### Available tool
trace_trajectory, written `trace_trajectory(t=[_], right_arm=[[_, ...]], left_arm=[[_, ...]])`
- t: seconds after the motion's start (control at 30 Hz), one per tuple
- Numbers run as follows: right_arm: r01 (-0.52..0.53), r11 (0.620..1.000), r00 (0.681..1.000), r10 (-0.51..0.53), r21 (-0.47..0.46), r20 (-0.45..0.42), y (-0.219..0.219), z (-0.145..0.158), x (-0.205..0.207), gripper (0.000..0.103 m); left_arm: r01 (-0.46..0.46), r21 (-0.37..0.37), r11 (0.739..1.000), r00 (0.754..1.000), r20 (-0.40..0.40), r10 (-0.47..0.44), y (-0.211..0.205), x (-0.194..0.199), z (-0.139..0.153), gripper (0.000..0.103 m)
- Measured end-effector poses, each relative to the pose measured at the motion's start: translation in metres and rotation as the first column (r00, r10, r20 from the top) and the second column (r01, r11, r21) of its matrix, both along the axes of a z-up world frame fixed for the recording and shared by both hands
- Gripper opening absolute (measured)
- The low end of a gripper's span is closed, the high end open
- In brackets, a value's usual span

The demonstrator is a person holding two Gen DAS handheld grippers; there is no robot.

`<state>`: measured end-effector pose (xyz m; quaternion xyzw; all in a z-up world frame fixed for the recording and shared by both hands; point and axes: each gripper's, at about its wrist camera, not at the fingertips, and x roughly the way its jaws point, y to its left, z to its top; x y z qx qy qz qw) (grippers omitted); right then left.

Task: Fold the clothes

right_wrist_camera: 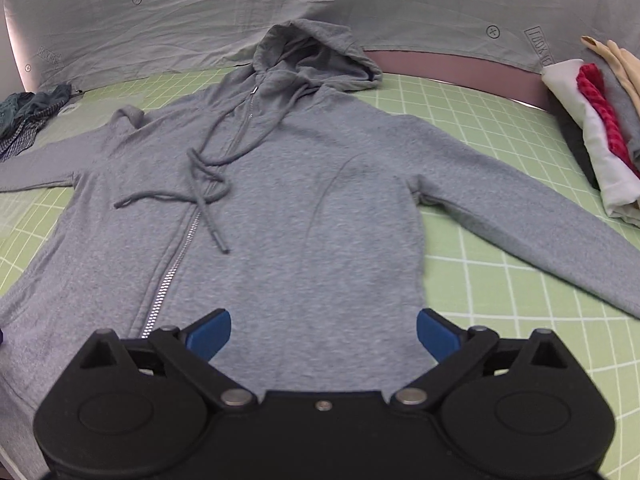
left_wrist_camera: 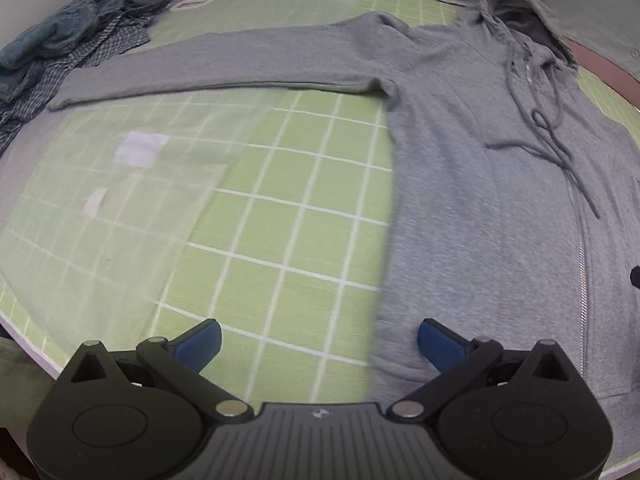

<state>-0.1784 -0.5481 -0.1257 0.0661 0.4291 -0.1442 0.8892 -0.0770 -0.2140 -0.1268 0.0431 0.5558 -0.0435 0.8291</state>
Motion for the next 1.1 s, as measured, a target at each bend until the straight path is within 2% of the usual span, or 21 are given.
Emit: trace_trajectory(t=[0.07, 0.2, 0.33, 0.53, 0.73, 0.9, 1.1], right_arm=[[0.015, 1.0, 1.0, -0.015, 0.001, -0.013, 0.015, -0.002, 0.004, 0.1], [0.064, 0.998, 0.997, -0.065, -0.015, -0.032, 0.038, -0.004, 0.015, 0.1], [0.154, 0.988, 0.986, -0.155, -0.03, -0.053, 0.056, -0.006, 0.024, 0.1], [0.297, 0.953, 0.952, -0.3, -0.048, -0.065, 0.08, -0.007, 0.029, 0.101], [0.395, 0.917, 0.912, -0.398, -0.055, -0.099, 0.104, -0.012, 0.04, 0.1], [0.401, 0.913, 0.906, -0.407, -0.071, -0.118, 0.125, -0.011, 0.059, 0.1], [0.389, 0.917, 0.907, -0.398, -0.085, -0.14, 0.141, -0.012, 0.092, 0.101]], left_arm=[[-0.039, -0.014, 0.999, 0.999, 0.008, 0.039, 0.018, 0.015, -0.002, 0.103], [-0.101, -0.054, 0.993, 0.994, 0.048, 0.103, 0.071, 0.034, 0.013, 0.103], [-0.134, -0.076, 0.988, 0.987, 0.08, 0.14, 0.125, 0.063, 0.02, 0.103], [-0.19, -0.097, 0.977, 0.974, 0.109, 0.2, 0.195, 0.111, 0.021, 0.103], [-0.177, -0.072, 0.982, 0.976, 0.118, 0.184, 0.229, 0.175, 0.014, 0.103], [-0.194, -0.061, 0.979, 0.972, 0.125, 0.2, 0.259, 0.214, 0.012, 0.103], [-0.271, -0.074, 0.96, 0.951, 0.133, 0.279, 0.295, 0.246, 0.008, 0.103]])
